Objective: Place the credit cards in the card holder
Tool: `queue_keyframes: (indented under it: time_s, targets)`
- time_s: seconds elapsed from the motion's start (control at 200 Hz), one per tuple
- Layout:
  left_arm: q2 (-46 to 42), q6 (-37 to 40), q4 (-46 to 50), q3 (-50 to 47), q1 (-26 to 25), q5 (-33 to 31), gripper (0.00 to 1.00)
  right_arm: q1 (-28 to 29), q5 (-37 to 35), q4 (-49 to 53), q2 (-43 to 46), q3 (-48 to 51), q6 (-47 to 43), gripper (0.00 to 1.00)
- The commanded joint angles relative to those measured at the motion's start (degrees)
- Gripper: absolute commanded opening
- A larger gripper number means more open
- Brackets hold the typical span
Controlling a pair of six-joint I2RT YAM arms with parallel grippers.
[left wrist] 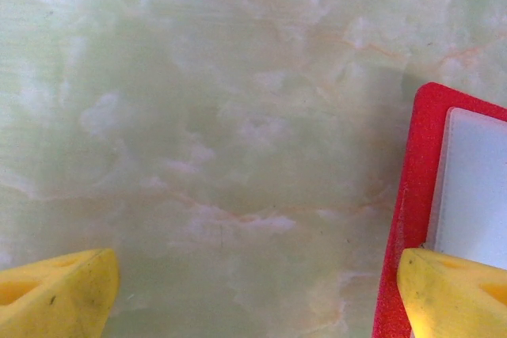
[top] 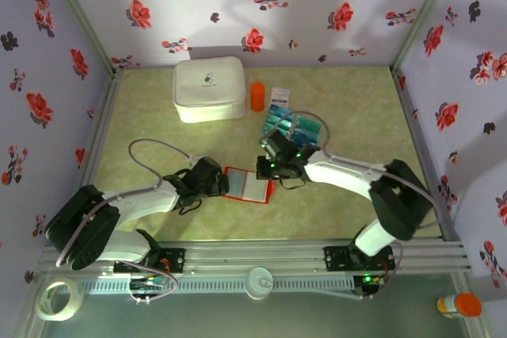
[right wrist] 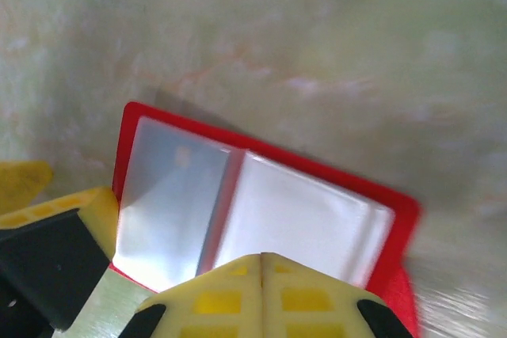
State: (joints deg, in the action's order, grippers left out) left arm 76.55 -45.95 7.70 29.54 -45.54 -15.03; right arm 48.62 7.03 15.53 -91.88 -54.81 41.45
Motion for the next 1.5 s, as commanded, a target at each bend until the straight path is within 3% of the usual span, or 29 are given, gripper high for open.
queue_keyframes:
  time_s: [0.0,0.53,1.195,1.495]
  targets:
    - [0.9,0.6,-1.4,0.4,-0.5,1.7,0.92,1.8,2.7,-5.1,-4.5,-3.0,2.4,0.04]
    - [-5.1,1.8,2.7,1.6,-0.4,0.6,0.92,2.6,5.8,-11.9,-15.0,-4.9,6.5,0.01]
    - [-3.6,-2.1,-2.5,-2.5,-2.7,1.8,0.93,2.5,6.1,-14.4,-14.2,-2.9,8.6,0.02]
    - [-0.3,-2.6,-4.0,-4.3,-2.8,1.3,0.93,1.0,6.3,-10.8,-10.5,-5.5,6.4,0.03]
